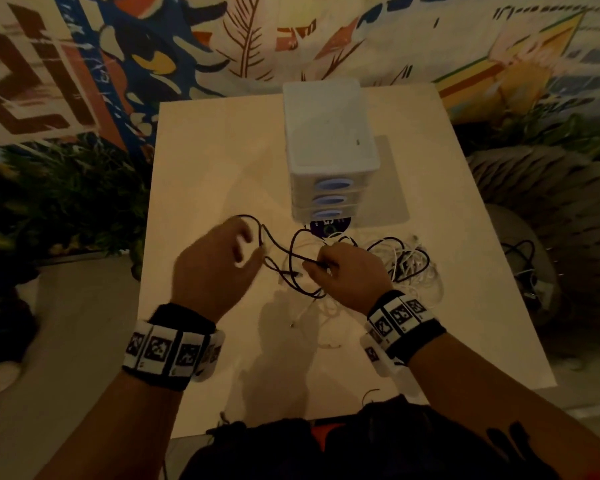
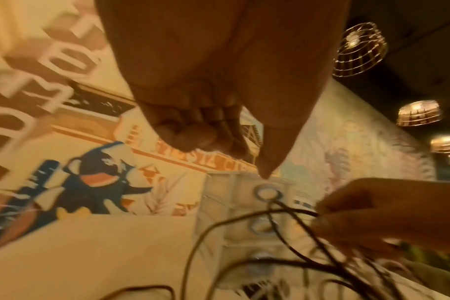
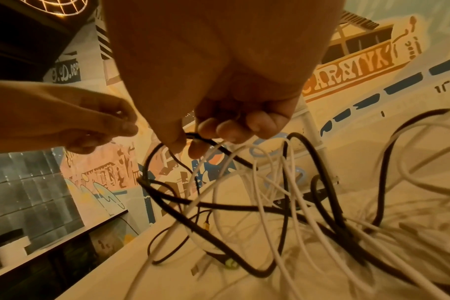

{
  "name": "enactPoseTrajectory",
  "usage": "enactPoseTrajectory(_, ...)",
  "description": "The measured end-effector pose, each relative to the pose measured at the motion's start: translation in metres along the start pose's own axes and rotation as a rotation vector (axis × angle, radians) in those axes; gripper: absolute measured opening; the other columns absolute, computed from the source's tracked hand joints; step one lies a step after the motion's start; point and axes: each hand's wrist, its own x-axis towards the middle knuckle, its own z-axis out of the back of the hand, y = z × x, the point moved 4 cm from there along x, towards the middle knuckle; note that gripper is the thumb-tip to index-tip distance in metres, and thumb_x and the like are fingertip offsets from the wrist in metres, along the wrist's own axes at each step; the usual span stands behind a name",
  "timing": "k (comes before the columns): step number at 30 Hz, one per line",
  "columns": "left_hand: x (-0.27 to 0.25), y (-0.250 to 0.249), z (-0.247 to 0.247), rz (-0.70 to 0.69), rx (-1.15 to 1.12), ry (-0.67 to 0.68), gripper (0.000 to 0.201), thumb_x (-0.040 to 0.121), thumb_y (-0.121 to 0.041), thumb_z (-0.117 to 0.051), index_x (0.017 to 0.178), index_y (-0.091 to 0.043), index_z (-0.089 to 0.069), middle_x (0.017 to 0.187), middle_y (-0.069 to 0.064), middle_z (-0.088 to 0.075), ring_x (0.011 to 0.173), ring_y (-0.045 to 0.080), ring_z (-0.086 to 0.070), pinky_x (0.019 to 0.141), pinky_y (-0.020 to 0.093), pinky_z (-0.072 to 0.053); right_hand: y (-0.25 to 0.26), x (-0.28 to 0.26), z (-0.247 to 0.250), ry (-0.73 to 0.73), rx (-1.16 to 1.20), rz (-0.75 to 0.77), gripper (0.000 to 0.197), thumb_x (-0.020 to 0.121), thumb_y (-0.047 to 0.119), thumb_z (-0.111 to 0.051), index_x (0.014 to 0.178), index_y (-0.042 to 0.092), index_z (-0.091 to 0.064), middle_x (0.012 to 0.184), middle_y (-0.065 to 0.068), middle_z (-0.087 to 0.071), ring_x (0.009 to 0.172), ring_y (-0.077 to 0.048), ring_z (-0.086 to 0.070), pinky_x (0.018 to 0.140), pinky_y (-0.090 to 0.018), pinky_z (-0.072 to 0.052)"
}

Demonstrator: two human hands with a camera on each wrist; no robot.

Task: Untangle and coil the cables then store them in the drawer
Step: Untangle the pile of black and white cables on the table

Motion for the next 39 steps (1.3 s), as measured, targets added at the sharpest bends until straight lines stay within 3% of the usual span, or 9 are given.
enactPoseTrajectory(4, -0.004, -0.04, -0.043, -0.315, 0.041, 0.184, 0.038, 0.093, -0.045, -0.063, 0.13, -0.038, -0.059, 0.115, -0.011, -0.058, 0.089, 0.009, -0.06, 0.061, 0.018, -0.044, 0.008, 0.001, -0.001, 0.024, 0.013, 0.102, 0.025, 0.098, 0.049, -0.054, 0.094, 0.027, -0.064, 0.075, 0.013, -0.042, 0.072, -0.012, -0.047, 0.062, -0.029, -0.034)
enactPoseTrajectory(9, 0.005, -0.025, -0.068, -0.23, 0.124, 0.301, 0.028, 0.095, -0.051, -0.055, 0.114, -0.035, -0.067, 0.109, -0.011, -0.063, 0.095, 0.014, -0.064, 0.067, 0.031, -0.054, -0.005, -0.003, 0.004, -0.005, 0.011, 0.135, 0.033, 0.097, 0.054, -0.053, 0.092, 0.025, -0.068, 0.078, 0.005, -0.056, 0.074, -0.017, -0.056, 0.062, -0.034, -0.045)
enactPoseTrajectory(15, 0.007, -0.011, -0.074, -0.156, 0.042, 0.149, 0.024, 0.101, -0.043, -0.056, 0.108, -0.03, -0.075, 0.096, -0.007, -0.071, 0.085, 0.019, -0.066, 0.063, 0.029, -0.049, -0.015, -0.01, 0.013, -0.021, 0.176, 0.119, 0.019, 0.094, 0.051, -0.06, 0.092, 0.032, -0.062, 0.071, 0.008, -0.047, 0.069, -0.013, -0.05, 0.064, -0.033, -0.045)
enactPoseTrajectory(21, -0.001, -0.009, -0.06, -0.267, -0.098, 0.046, 0.02, 0.096, -0.038, -0.065, 0.111, -0.032, -0.078, 0.097, -0.008, -0.074, 0.078, 0.014, -0.066, 0.063, 0.02, -0.042, -0.036, -0.017, 0.003, 0.082, 0.644, -0.216, 0.015, 0.102, 0.025, -0.052, 0.116, 0.026, -0.055, 0.082, -0.001, -0.069, 0.064, -0.019, -0.069, 0.065, -0.04, -0.058)
enactPoseTrajectory(25, -0.015, -0.013, -0.065, -0.323, -0.134, 0.084, 0.019, 0.091, -0.039, -0.072, 0.108, -0.032, -0.08, 0.097, -0.008, -0.074, 0.08, 0.015, -0.068, 0.06, 0.025, -0.052, -0.036, -0.011, -0.004, 0.08, 0.812, -0.432, 0.034, 0.098, 0.047, -0.057, 0.108, 0.014, -0.06, 0.084, -0.005, -0.076, 0.066, -0.026, -0.074, 0.056, -0.038, -0.057)
enactPoseTrajectory(30, -0.023, -0.014, -0.072, -0.413, -0.073, 0.186, 0.02, 0.086, -0.04, -0.078, 0.105, -0.036, -0.08, 0.1, -0.009, -0.074, 0.087, 0.015, -0.069, 0.066, 0.023, -0.049, -0.039, 0.0, -0.01, 0.117, 0.808, -0.437, 0.03, 0.088, 0.025, -0.077, 0.115, 0.015, -0.067, 0.076, 0.0, -0.076, 0.072, -0.02, -0.076, 0.052, -0.029, -0.056)
enactPoseTrajectory(35, -0.009, -0.016, -0.049, -0.316, -0.171, 0.141, 0.036, 0.093, -0.062, -0.056, 0.118, -0.042, -0.073, 0.107, -0.017, -0.067, 0.069, -0.003, -0.05, 0.062, 0.009, -0.036, -0.042, 0.004, -0.013, 0.094, 0.756, -0.389, 0.039, 0.088, 0.016, -0.074, 0.126, 0.012, -0.065, 0.081, -0.006, -0.078, 0.072, -0.021, -0.075, 0.06, -0.03, -0.058)
enactPoseTrajectory(37, 0.006, -0.016, -0.041, -0.255, -0.131, 0.026, 0.035, 0.1, -0.049, -0.052, 0.13, -0.038, -0.066, 0.107, -0.01, -0.064, 0.066, 0.0, -0.044, 0.059, 0.016, -0.04, -0.039, 0.001, -0.012, 0.083, 0.755, -0.339, 0.034, 0.091, 0.012, -0.072, 0.124, 0.013, -0.067, 0.081, -0.007, -0.077, 0.07, -0.022, -0.075, 0.063, -0.029, -0.059)
enactPoseTrajectory(39, 0.023, -0.019, -0.043, -0.209, -0.054, 0.086, 0.043, 0.102, -0.047, -0.052, 0.143, -0.034, -0.055, 0.114, -0.005, -0.06, 0.076, 0.009, -0.053, 0.066, 0.027, -0.049, -0.033, -0.002, -0.008, 0.064, 0.747, -0.283, 0.027, 0.091, 0.012, -0.072, 0.117, 0.016, -0.07, 0.082, -0.005, -0.076, 0.07, -0.02, -0.075, 0.065, -0.031, -0.061)
